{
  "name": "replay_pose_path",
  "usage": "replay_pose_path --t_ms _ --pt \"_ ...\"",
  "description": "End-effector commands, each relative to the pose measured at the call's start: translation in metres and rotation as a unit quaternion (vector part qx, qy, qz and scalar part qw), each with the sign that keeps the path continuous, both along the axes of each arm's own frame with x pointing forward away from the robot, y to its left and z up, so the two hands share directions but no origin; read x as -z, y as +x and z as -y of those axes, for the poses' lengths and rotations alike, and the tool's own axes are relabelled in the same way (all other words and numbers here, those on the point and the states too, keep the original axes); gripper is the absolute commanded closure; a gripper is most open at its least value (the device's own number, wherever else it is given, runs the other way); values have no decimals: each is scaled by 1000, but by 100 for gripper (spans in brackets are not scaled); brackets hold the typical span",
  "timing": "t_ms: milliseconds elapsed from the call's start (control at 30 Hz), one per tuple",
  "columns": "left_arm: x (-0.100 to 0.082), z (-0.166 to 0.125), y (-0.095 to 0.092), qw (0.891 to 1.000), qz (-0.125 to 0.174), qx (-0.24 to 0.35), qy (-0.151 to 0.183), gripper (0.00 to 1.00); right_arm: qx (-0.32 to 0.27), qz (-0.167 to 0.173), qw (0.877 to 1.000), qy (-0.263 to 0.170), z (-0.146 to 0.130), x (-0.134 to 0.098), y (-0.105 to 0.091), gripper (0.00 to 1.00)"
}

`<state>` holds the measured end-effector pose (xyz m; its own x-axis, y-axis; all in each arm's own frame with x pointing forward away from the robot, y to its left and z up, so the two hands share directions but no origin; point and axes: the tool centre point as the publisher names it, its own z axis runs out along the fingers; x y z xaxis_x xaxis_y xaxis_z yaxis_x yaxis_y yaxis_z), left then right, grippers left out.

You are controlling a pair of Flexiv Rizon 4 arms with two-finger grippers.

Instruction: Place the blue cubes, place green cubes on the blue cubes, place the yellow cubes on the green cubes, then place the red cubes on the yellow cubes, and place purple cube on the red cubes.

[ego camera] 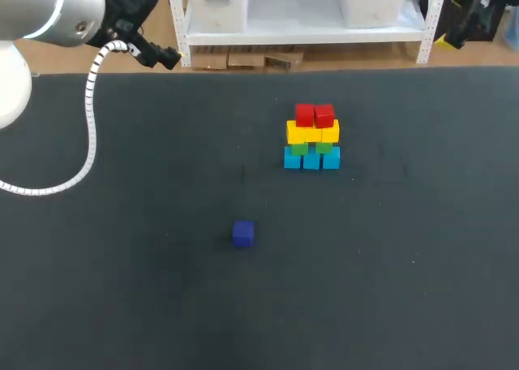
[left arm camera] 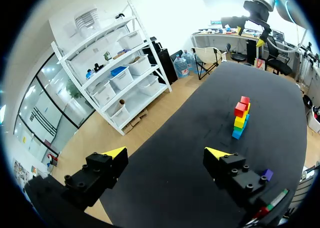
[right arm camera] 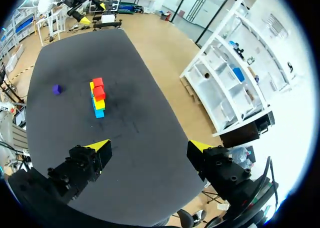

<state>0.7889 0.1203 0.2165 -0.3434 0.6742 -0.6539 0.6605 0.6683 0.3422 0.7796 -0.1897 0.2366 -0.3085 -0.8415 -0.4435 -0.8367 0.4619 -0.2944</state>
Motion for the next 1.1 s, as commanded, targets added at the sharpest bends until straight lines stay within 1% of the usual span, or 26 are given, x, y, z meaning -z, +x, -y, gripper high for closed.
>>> replay_pose_path --t_ms 33,300,633,1100 --pt "0 -1 1 1000 0 2 -1 0 23 37 999 -8 6 1 -8 0" --pt "0 -1 1 1000 0 2 -1 0 36 41 999 1 12 1 -10 0" --pt "0 -1 1 1000 0 2 -1 0 29 41 999 5 8 3 -10 0" --pt "0 -1 1 1000 0 2 -1 0 33 43 998 8 10 3 -10 0"
